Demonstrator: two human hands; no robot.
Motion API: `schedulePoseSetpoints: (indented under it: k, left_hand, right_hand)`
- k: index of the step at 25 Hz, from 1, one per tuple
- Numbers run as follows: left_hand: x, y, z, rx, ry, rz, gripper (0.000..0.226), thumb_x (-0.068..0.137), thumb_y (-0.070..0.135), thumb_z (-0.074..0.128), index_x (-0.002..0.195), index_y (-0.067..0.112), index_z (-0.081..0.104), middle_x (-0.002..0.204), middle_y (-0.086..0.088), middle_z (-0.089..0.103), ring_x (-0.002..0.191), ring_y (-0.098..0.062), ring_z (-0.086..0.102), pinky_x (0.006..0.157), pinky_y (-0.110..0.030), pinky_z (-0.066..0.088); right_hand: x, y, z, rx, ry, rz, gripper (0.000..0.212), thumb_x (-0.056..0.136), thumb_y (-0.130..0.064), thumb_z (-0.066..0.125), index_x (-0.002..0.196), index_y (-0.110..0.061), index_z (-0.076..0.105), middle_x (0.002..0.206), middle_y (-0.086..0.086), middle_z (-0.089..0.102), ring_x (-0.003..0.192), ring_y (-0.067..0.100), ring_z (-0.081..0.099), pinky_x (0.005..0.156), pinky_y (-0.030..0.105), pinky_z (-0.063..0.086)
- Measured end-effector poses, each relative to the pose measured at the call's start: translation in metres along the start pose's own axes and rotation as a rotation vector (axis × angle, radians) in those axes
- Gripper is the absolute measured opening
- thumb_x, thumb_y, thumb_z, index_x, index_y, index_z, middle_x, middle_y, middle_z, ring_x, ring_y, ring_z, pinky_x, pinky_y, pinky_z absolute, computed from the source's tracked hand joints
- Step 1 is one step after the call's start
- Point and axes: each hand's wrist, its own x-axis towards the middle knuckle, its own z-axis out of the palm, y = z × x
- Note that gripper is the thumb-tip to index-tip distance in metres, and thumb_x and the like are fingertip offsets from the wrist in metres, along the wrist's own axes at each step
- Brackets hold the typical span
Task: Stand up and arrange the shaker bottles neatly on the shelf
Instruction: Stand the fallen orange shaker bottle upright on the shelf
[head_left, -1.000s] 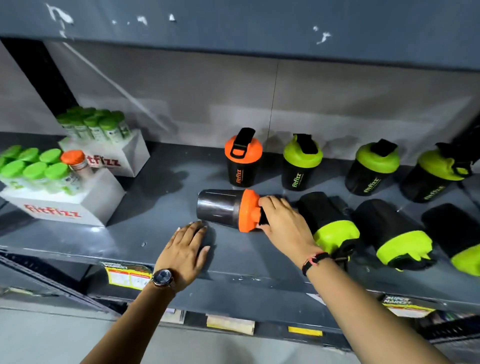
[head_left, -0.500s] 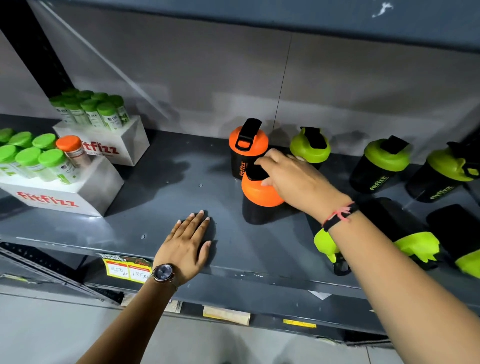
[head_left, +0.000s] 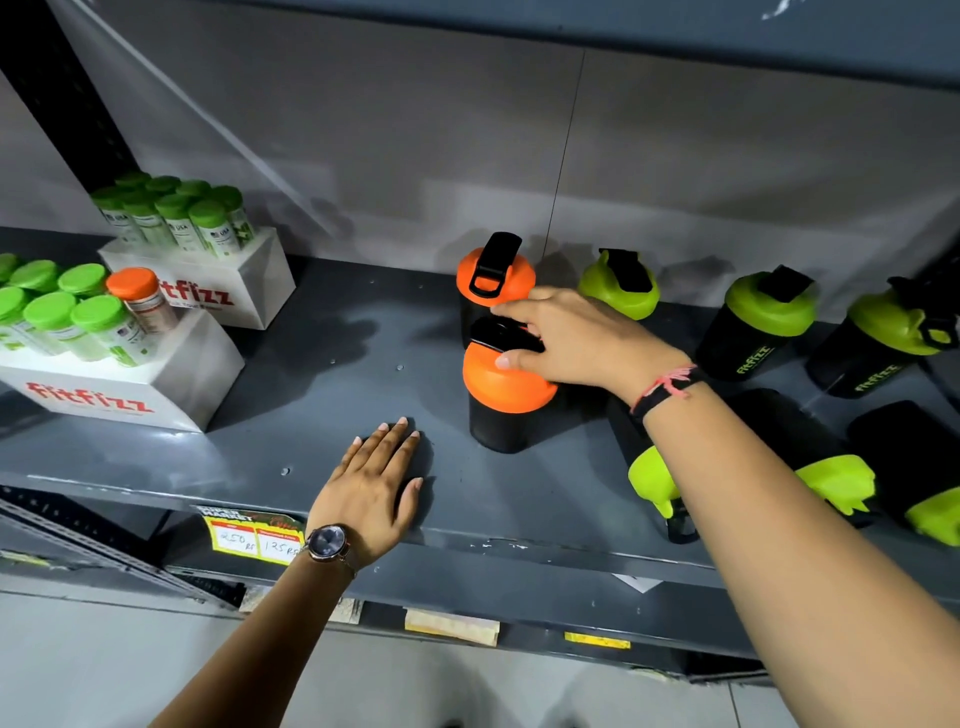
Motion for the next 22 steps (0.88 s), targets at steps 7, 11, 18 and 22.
schedulePoseSetpoints:
  k: [7,11,18,22]
  left_hand:
    - [0.000,-0.001,0.001,-0.005,0.019,0.009,0.064,0.083,0.044,0.015,0.132,0.009,0.036,0.143,-0.015,0.037,0.131,-0.033,0.034,0.108,-0.041,0.013]
    - [0.000,-0.002,0.002,-0.006,0.018,0.013,0.065,0.083,0.045,0.012,0.134,0.011,0.034,0.145,-0.013,0.034,0.133,-0.031,0.031,0.109,-0.039,0.011]
    - [-0.009,0.029,-0.007,-0.086,-0.013,0.018,0.070,0.086,0.050,0.007,0.131,0.006,0.038,0.140,-0.016,0.042,0.130,-0.031,0.037,0.110,-0.040,0.022]
    - [-0.006,0.099,0.004,-0.089,0.014,0.286,0.040,0.088,0.030,0.043,0.117,0.004,0.054,0.124,-0.016,0.059,0.112,-0.034,0.056,0.094,-0.046,0.044]
  right_hand:
    - [0.001,-0.029,0.017,0.031,0.147,0.194,0.034,0.088,-0.030,0.049,0.111,-0.005,0.052,0.107,0.020,0.062,0.097,0.039,0.058,0.065,0.032,0.040]
    - [0.005,-0.042,0.020,0.008,0.171,0.318,0.038,0.091,-0.033,0.049,0.110,-0.001,0.052,0.114,0.022,0.055,0.101,0.038,0.057,0.067,0.031,0.035]
    - [-0.064,-0.012,0.020,0.034,0.499,0.338,0.059,0.090,-0.053,0.029,0.129,-0.010,0.040,0.124,0.019,0.051,0.102,0.043,0.057,0.073,0.044,0.049]
    - [-0.148,0.035,0.056,0.114,0.668,0.411,0.053,0.086,-0.050,0.039,0.115,-0.006,0.048,0.107,0.017,0.054,0.096,0.036,0.056,0.078,0.040,0.047]
